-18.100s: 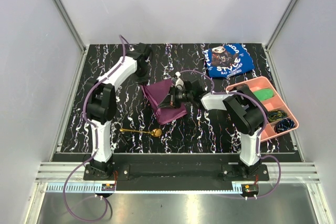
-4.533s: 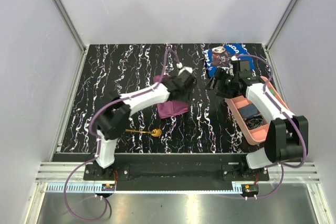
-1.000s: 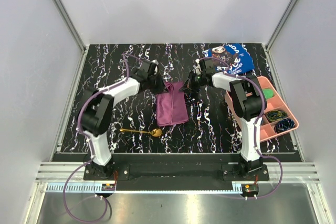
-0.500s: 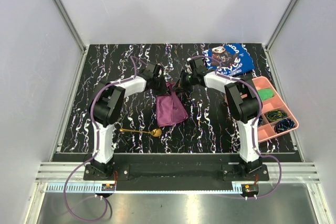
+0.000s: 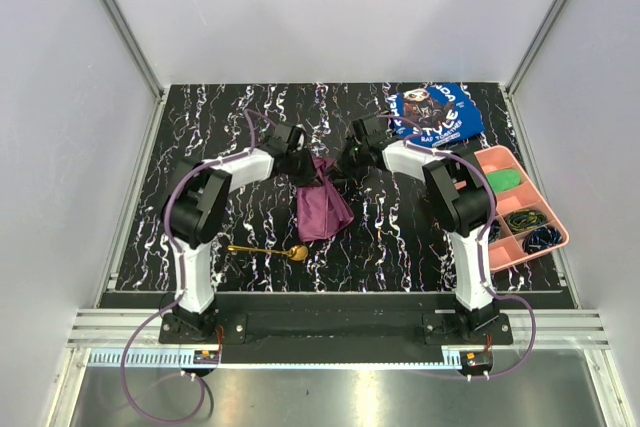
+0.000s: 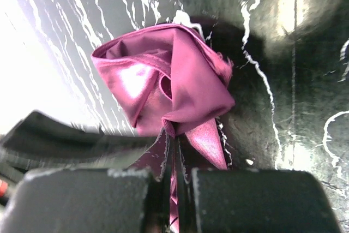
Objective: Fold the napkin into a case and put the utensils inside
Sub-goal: Fold the 2/3-rectangle-folded napkin at the center of the board.
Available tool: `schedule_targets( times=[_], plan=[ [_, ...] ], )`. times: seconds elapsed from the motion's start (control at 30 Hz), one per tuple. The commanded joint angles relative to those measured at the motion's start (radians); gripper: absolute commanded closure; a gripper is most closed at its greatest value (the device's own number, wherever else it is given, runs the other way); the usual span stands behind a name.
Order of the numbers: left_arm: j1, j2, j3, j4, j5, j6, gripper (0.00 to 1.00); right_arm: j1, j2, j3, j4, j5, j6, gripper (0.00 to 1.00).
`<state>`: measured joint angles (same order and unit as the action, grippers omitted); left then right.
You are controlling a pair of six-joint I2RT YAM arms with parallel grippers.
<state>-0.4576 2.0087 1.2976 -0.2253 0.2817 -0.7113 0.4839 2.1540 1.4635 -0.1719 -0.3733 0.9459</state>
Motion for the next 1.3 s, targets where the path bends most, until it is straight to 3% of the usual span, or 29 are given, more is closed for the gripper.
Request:
schedule_targets(
  times=[0.0, 0.13, 0.6, 0.97, 1.07, 1.27],
  plan=[
    [0.005, -0.152, -0.046, -0.012, 0.045, 0.006, 0.85, 0.010, -0.046, 0.009, -0.006, 0.072, 0.025, 1.00],
    [0.028, -0.202, -0.107, -0.043, -0.001, 0.016, 0.85, 0.019, -0.054, 0.020, -0.028, 0.094, 0.021, 1.00],
    [0.036, -0.034, -0.112, 0.010, -0.024, 0.047, 0.93, 0.105, -0.060, 0.090, -0.141, 0.267, 0.039, 1.00],
    [0.028, -0.042, -0.165, 0.109, -0.010, 0.061, 0.96, 0.200, 0.078, 0.302, -0.323, 0.428, 0.010, 0.99],
    [0.028, -0.071, -0.173, 0.106, -0.004, 0.065, 0.94, 0.202, 0.107, 0.313, -0.331, 0.435, 0.008, 0.98],
    [0.039, -0.163, -0.192, 0.040, -0.006, 0.069, 0.79, 0.206, 0.119, 0.307, -0.331, 0.462, -0.050, 0.97]
  ],
)
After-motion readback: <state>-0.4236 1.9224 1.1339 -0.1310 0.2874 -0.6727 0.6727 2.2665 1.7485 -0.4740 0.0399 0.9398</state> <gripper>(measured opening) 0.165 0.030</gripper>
